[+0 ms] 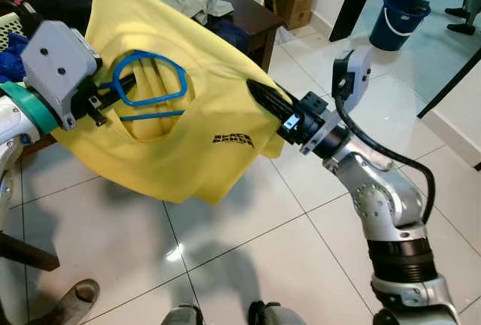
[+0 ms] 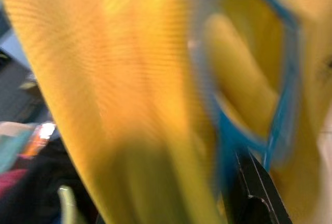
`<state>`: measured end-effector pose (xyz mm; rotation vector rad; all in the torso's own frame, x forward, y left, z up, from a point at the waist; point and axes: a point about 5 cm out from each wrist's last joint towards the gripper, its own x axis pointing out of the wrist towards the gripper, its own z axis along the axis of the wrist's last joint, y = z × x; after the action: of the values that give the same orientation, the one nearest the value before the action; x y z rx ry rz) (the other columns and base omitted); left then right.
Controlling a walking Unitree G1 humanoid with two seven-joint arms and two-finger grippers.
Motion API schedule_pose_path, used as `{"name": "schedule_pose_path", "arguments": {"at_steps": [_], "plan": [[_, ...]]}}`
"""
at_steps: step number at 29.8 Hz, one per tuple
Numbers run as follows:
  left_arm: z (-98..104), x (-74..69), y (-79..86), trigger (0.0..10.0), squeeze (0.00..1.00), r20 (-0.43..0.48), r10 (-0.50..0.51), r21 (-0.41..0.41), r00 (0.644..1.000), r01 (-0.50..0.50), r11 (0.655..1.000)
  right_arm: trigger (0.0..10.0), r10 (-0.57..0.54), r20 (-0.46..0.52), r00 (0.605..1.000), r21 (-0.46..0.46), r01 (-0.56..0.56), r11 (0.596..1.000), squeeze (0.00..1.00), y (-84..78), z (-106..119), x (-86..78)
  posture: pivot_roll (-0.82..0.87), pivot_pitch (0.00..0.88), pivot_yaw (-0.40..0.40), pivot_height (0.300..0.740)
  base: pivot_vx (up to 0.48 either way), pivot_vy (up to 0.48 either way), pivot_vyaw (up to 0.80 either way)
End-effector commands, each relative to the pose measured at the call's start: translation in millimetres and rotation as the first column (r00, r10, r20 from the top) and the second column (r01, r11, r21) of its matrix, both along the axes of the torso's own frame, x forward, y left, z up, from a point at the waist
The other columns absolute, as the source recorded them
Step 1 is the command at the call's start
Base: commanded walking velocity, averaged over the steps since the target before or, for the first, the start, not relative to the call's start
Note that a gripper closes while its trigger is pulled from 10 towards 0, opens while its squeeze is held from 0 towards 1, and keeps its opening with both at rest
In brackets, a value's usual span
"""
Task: Hang hanger
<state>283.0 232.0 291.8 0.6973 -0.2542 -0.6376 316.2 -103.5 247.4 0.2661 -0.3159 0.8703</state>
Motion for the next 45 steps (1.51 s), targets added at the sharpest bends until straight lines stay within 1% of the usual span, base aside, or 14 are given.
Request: {"name": "schedule_pose_path", "arguments": {"at_steps": [1, 5, 8, 9, 13, 18, 19, 22, 29, 31, 38, 39, 41, 45], "plan": [[-4, -11.4, -16.3, 10.0, 0.0, -0.066, -0.17, 0.017, 0.983, 0.171, 0.985, 10.0, 0.042, 0.025, 0.999, 0.009, -0.042, 0.999, 0.0, 5.9, 6, -2.1, 0.1, 0.054, 0.007, 0.74, 0.0, 0.0, 0.0], [1, -12.8, -7.6, 10.0, 0.0, -0.118, -0.176, -0.041, 0.977, 0.172, 0.984, 10.0, 0.092, 0.062, 0.994, -0.031, -0.09, 0.995, 0.0, 6.4, 7, -6.2, 0.09, 0.055, 0.006, 0.74, 0.0, 0.0, 0.0], [0, -7.8, -1.2, 10.0, 0.0, -0.082, -0.088, 0.085, 0.993, 0.095, 0.992, 10.0, 0.084, 0.068, 0.994, -0.039, -0.082, 0.996, 0.0, 5.8, 7, -5.5, 0.09, 0.055, 0.004, 0.74, 0.0, 0.0, 0.0], [3, -1.5, 1.4, 10.0, 0.0, -0.017, -0.025, 0.109, 1.0, 0.027, 0.994, 10.0, 0.075, 0.073, 0.994, -0.04, -0.073, 0.997, 0.0, 5.1, 8, -4.9, 0.09, 0.056, 0.006, 0.74, 0.0, 0.0, 0.0], [8, 4.7, 3.8, 10.0, 0.0, 0.05, 0.035, 0.112, 0.998, -0.04, 0.993, 10.0, 0.064, 0.078, 0.995, -0.038, -0.061, 0.997, 0.0, 4.5, 10, -4.0, 0.09, 0.056, 0.006, 0.74, 0.0, 0.0, 0.0], [8, 3.3, 3.7, 10.0, 0.0, 0.051, 0.032, 0.135, 0.998, -0.038, 0.99, 10.0, 0.062, 0.078, 0.995, -0.032, -0.06, 0.998, 0.0, 4.3, 11, -3.8, 0.09, 0.058, 0.008, 0.74, 0.0, 0.0, 0.0], [10, 5.4, 8.5, 10.0, 1.0, 0.074, 0.081, 0.109, 0.994, -0.089, 0.99, 10.0, 0.063, 0.077, 0.995, -0.03, -0.061, 0.998, 0.0, 4.4, 10, -4.4, 0.1, 0.068, 0.008, 0.74, 0.0, 0.0, 0.0], [16, 7.4, 16.7, 10.0, 1.0, 0.099, 0.166, 0.024, 0.981, -0.169, 0.985, 10.0, 0.067, 0.075, 0.995, -0.031, -0.065, 0.997, 0.0, 4.4, 9, -4.8, 0.1, 0.072, 0.009, 0.74, 0.0, 0.0, 0.0], [20, 7.5, 17.9, 10.0, 1.0, 0.15, 0.186, 0.017, 0.971, -0.191, 0.982, 10.0, 0.066, 0.075, 0.995, -0.032, -0.064, 0.997, 0.0, 3.8, 9, -4.0, 0.1, 0.075, 0.006, 0.74, 0.0, 0.0, 0.0], [28, 10.4, 29.7, 10.0, 1.0, 0.243, 0.305, -0.007, 0.921, -0.313, 0.95, 10.0, 0.073, 0.077, 0.994, -0.03, -0.071, 0.997, 0.0, 3.9, 10, -3.6, 0.11, 0.081, 0.001, 0.74, 0.0, 0.0, 0.0], [28, 10.4, 29.7, 10.0, 1.0, 0.243, 0.305, -0.007, 0.921, -0.313, 0.95, 10.0, 0.073, 0.077, 0.994, -0.03, -0.071, 0.997, 0.0, 3.9, 10, -3.6, 0.11, 0.081, 0.001, 0.74, 0.0, 0.0, 0.0], [30, 11.5, 32.4, 10.0, 0.0, 0.287, 0.338, 0.001, 0.896, -0.354, 0.935, 10.0, 0.082, 0.079, 0.993, -0.028, -0.08, 0.996, 0.0, 4.8, 11, -4.2, 0.11, 0.083, 0.002, 0.74, 0.0, 0.0, 0.0], [27, 16.3, 29.0, 10.0, 0.0, 0.307, 0.325, 0.02, 0.894, -0.348, 0.937, 10.0, 0.254, 0.104, 0.962, 0.046, -0.26, 0.965, 0.0, 8.8, 20, -22.5, 0.1, 0.085, 0.011, 0.74, 0.0, 0.0, 0.0], [25, 16.6, 25.3, 10.0, 0.0, 0.295, 0.287, 0.03, 0.911, -0.309, 0.95, 10.0, 0.353, 0.124, 0.927, 0.058, -0.362, 0.93, 0.0, 10.9, 22, -35.2, 0.1, 0.088, 0.014, 0.74, 0.0, 0.0, 0.0]]}}
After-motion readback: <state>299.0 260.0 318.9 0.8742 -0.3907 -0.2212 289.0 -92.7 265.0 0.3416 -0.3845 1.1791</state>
